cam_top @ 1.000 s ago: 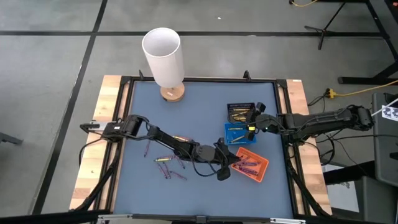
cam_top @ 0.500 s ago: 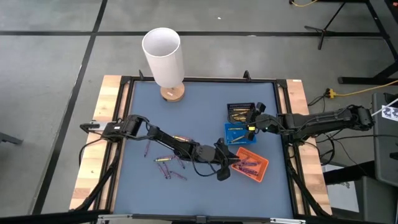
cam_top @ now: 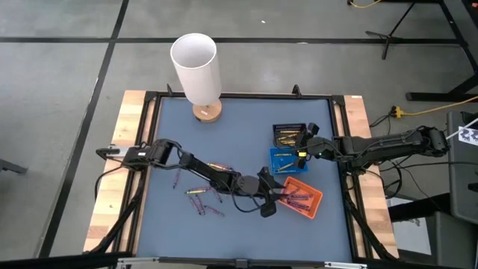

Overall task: Sort crayons
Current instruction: Put the yellow crayon into the black bin

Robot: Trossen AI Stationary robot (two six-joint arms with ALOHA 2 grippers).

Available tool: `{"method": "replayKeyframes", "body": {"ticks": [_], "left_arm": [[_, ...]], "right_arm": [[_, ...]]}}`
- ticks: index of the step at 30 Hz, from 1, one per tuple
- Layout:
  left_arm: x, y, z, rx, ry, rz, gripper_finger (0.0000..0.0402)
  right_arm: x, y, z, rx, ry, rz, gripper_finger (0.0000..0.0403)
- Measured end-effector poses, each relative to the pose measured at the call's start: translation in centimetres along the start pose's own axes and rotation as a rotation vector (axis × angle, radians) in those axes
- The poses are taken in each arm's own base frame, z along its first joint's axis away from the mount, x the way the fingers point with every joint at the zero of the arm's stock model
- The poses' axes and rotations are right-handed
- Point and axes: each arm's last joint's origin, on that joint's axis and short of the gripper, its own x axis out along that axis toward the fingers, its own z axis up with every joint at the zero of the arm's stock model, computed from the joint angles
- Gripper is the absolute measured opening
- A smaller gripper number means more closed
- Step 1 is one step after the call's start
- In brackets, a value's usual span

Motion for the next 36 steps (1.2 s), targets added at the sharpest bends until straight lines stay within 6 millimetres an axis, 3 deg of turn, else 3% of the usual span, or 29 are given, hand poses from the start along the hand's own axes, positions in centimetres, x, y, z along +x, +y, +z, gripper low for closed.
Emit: {"method": "replayKeyframes", "body": {"ticks": [8,12,17,23,29,36], "left_arm": [[-0.2,0.5,1.9,0.061,-0.033,0.008,0.0133],[-1.6,-0.2,5.3,0.154,-0.057,0.004,0.0122],[-5.1,-1.0,10.4,0.256,0.029,0.029,0.0108],[-11.1,-1.0,15.5,0.243,0.177,0.078,0.0101],[-16.2,0.4,17.1,0.028,0.315,0.346,0.0101],[-18.8,2.0,14.4,0.111,0.623,0.544,0.0101]], "right_arm": [[0.0,0.0,0.0,0.000,0.000,0.000,0.0162],[0.0,0.0,0.0,0.000,0.000,0.000,0.0162],[0.0,0.0,0.0,-0.001,0.002,0.000,0.0162],[0.0,0.0,0.0,0.000,0.000,0.000,0.0162],[0.0,0.0,0.0,0.001,-0.001,0.000,0.0162],[0.0,0.0,0.0,0.000,0.001,0.000,0.0162]]}}
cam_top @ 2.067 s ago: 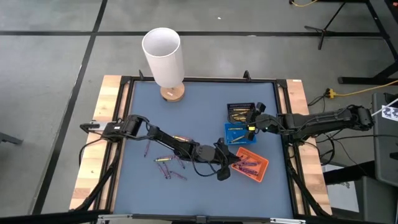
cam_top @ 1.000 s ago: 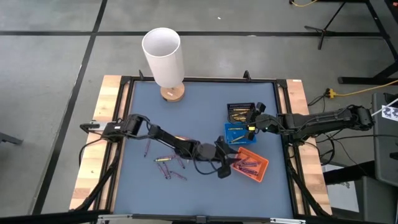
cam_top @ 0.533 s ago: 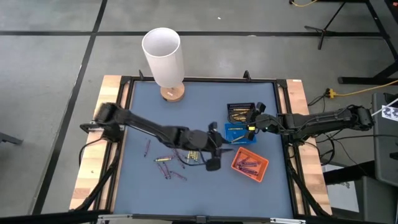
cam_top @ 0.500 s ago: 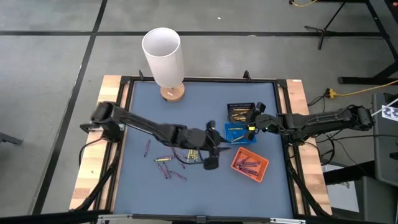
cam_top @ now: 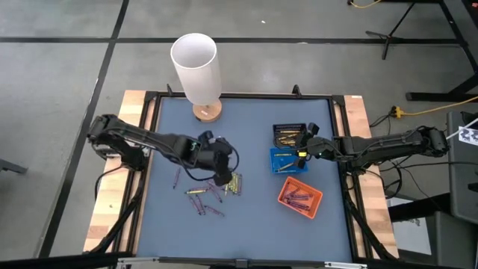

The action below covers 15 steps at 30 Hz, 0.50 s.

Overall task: Sort crayons
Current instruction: Put the yellow crayon into the black bin

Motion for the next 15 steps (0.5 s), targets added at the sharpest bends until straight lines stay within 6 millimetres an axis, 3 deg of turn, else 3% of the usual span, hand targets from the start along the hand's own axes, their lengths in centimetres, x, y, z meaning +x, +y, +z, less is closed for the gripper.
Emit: {"method": "replayKeyframes", "body": {"ticks": [15], "left_arm": [[7.1,2.3,-6.8,0.144,0.257,-0.028,0.0101]], "right_arm": [[0.0,0.0,0.0,0.001,-0.002,0.000,0.0162]]}}
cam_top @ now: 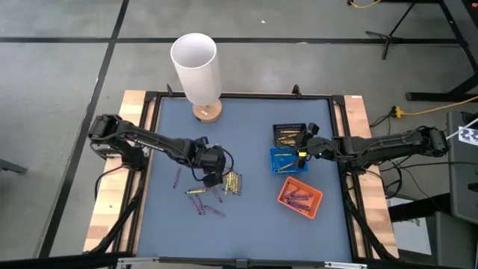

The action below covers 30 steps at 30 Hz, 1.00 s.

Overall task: Sort crayons
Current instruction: Put the yellow crayon into the black bin

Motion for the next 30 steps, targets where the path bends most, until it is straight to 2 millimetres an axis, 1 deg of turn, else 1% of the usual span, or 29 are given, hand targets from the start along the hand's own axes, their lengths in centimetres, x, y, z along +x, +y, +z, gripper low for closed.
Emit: {"method": "replayKeyframes", "body": {"ticks": [5,10,15,21,30], "left_arm": [[2.3,0.7,-0.8,0.069,-0.024,-0.086,0.0101],[3.8,1.0,-1.7,0.140,-0.046,-0.162,0.0101],[4.3,1.0,-2.4,0.164,-0.034,-0.191,0.0101],[5.0,0.5,-3.2,0.170,-0.080,-0.221,0.0101],[5.7,0.5,-4.0,0.164,-0.109,-0.229,0.0101]], "right_arm": [[0.0,0.0,0.0,0.000,0.000,0.000,0.0162],[0.0,0.0,0.0,0.000,0.000,0.000,0.0162],[0.0,0.0,0.0,0.000,0.000,0.000,0.0162],[0.0,0.0,0.0,0.000,0.000,0.000,0.0162],[0.0,0.0,0.0,0.000,0.001,0.000,0.0162]]}}
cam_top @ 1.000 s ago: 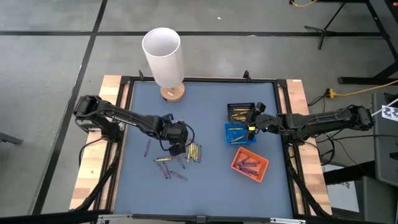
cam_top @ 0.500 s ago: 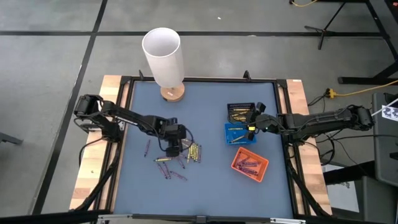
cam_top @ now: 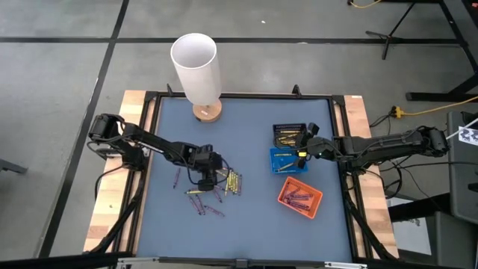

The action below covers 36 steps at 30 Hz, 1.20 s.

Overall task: Sort crayons
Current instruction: Put the yellow crayon into the black bin

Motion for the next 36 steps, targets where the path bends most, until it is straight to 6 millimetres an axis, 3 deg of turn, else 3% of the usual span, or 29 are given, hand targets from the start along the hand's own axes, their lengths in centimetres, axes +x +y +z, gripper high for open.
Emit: {"method": "replayKeyframes", "body": {"ticks": [36], "left_arm": [[0.22,0.87,-0.22,0.007,0.015,-0.016,0.0101]], "right_arm": [[0.00,0.00,0.00,0.000,0.000,0.000,0.0162]]}}
